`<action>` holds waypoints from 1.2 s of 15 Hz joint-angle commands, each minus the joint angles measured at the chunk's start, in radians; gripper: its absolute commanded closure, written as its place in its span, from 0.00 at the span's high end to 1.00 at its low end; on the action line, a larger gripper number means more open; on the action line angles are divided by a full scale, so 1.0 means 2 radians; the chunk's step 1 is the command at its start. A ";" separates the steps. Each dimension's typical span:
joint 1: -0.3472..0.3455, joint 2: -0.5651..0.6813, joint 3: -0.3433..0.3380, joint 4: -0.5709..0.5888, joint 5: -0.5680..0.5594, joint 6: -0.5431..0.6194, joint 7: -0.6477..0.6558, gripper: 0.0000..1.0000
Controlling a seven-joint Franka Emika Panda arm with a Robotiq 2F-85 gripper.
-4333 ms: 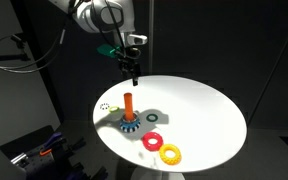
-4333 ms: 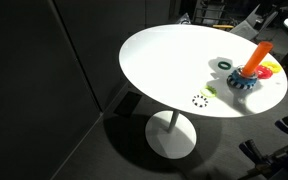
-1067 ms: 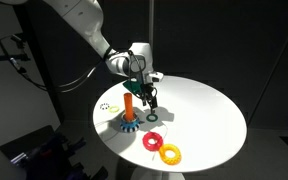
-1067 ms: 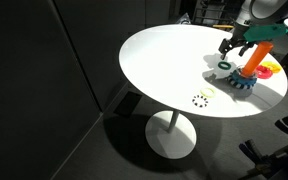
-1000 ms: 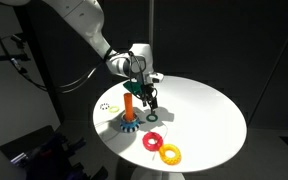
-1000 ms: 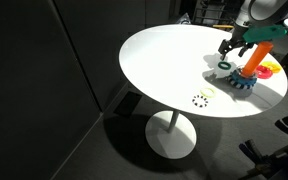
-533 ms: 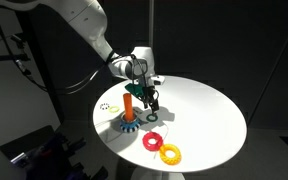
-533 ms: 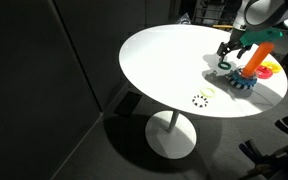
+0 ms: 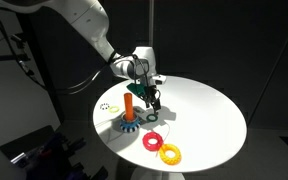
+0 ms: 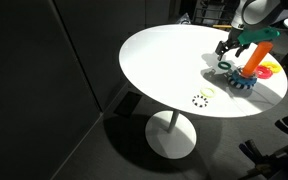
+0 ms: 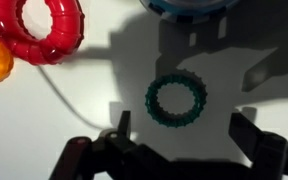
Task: Place the dark green ring on the stack
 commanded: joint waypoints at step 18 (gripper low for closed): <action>0.003 0.044 -0.008 0.037 0.004 -0.008 0.006 1.00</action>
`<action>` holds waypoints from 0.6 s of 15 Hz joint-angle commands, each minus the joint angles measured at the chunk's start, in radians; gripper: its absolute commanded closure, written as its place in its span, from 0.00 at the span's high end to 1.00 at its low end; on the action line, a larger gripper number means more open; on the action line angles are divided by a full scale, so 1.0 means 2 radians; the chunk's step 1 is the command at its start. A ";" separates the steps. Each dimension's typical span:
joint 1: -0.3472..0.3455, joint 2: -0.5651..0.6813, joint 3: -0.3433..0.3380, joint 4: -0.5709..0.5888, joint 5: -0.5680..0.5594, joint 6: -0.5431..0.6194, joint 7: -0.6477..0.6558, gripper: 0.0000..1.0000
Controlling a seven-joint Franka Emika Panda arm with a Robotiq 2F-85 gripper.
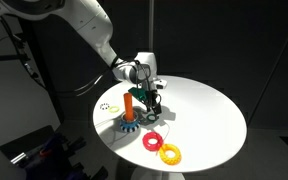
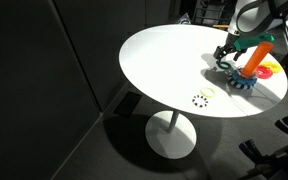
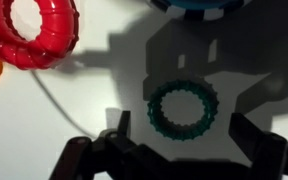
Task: Place the dark green ring on the stack
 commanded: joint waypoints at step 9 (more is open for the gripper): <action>-0.015 0.017 0.006 0.018 0.017 -0.011 -0.013 1.00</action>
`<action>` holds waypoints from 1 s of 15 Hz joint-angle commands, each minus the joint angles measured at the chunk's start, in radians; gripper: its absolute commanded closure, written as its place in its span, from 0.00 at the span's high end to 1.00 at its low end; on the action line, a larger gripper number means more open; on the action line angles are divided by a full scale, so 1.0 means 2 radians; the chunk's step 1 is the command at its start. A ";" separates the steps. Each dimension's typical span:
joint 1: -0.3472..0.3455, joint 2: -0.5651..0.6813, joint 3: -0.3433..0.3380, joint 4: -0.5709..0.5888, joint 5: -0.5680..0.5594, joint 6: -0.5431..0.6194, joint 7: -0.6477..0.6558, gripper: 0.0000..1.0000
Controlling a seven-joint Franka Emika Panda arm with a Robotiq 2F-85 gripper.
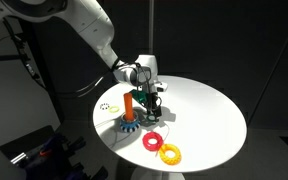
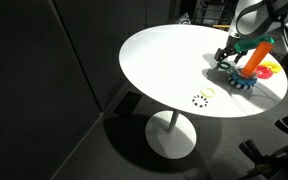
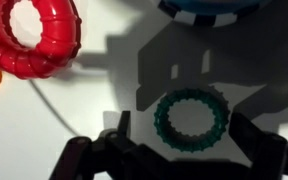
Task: Place the dark green ring on the stack
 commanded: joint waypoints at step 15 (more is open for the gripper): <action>-0.015 0.013 0.007 0.031 0.026 -0.018 -0.010 0.21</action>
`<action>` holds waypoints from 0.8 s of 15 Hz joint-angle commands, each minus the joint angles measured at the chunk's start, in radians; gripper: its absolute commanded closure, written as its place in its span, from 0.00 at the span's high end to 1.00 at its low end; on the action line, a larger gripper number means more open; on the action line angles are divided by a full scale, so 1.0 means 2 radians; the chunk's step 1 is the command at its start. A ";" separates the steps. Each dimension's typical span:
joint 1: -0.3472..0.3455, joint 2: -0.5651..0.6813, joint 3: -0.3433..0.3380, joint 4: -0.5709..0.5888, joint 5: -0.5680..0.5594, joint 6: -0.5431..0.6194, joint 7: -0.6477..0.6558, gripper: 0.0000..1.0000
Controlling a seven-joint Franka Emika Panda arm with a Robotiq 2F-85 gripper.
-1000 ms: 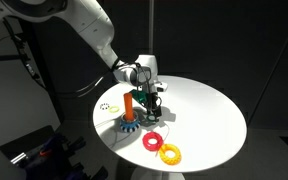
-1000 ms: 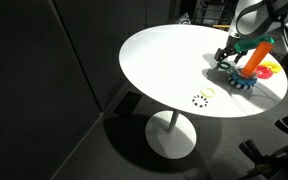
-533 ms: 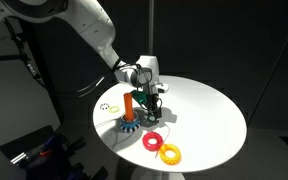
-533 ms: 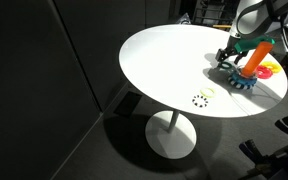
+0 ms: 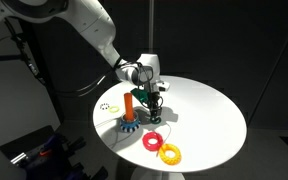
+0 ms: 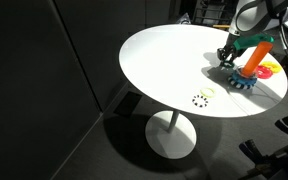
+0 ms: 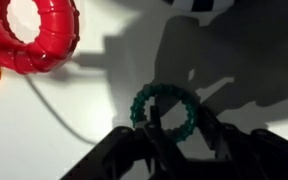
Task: Place the dark green ring on the stack
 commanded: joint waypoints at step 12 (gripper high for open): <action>0.004 -0.008 -0.006 0.019 -0.002 -0.019 -0.004 0.05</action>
